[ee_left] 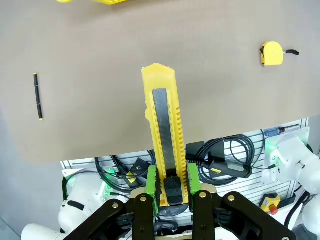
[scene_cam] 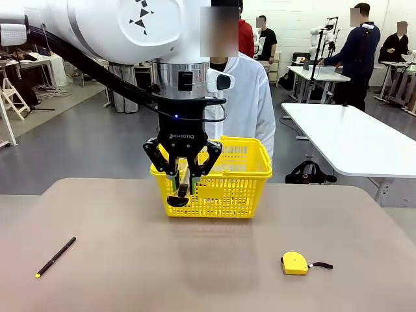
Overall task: Place the items the person wants into the basket.
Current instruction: Pick up the item the person points to and place it in the Market Basket.
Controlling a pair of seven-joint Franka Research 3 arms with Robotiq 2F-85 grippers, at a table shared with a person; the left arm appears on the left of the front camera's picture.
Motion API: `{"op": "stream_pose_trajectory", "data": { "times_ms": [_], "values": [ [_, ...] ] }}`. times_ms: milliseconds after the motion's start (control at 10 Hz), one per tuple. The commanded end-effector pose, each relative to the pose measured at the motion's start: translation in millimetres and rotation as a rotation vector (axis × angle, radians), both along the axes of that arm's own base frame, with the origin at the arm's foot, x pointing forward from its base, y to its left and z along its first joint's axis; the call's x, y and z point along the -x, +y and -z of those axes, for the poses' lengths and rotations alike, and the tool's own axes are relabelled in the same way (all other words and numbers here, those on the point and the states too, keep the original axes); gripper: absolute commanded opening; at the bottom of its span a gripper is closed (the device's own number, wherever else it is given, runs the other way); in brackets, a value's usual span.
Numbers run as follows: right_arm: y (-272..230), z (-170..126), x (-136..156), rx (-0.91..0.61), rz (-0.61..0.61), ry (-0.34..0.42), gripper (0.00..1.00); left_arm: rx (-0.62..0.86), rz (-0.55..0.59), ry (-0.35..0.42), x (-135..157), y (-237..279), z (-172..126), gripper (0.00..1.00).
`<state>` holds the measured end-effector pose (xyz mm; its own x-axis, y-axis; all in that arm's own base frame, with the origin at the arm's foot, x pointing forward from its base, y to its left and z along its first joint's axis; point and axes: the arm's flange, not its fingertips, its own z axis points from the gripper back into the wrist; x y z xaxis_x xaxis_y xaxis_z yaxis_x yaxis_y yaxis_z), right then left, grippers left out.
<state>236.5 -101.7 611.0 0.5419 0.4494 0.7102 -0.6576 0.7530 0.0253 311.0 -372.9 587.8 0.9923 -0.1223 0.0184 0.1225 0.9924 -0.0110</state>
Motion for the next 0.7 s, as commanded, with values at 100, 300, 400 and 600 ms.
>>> {"op": "stream_pose_trajectory", "data": {
  "times_ms": [100,300,400,600],
  "values": [
    [-0.4,-0.3,-1.5,0.001,0.000,0.009,1.00,0.001,0.003,0.000,1.9,1.2,1.2,0.00],
    [-0.4,-0.3,-1.5,0.001,0.000,0.009,1.00,0.001,0.003,0.000,1.9,1.2,1.2,0.00],
    [-0.4,-0.3,-1.5,0.001,0.000,0.009,1.00,-0.004,0.003,-0.001,1.3,-1.6,1.1,0.28],
    [-0.4,-0.3,-1.5,0.001,0.000,0.009,1.00,-0.030,0.399,-0.072,-76.9,13.1,-19.9,0.28]
  ]
}}
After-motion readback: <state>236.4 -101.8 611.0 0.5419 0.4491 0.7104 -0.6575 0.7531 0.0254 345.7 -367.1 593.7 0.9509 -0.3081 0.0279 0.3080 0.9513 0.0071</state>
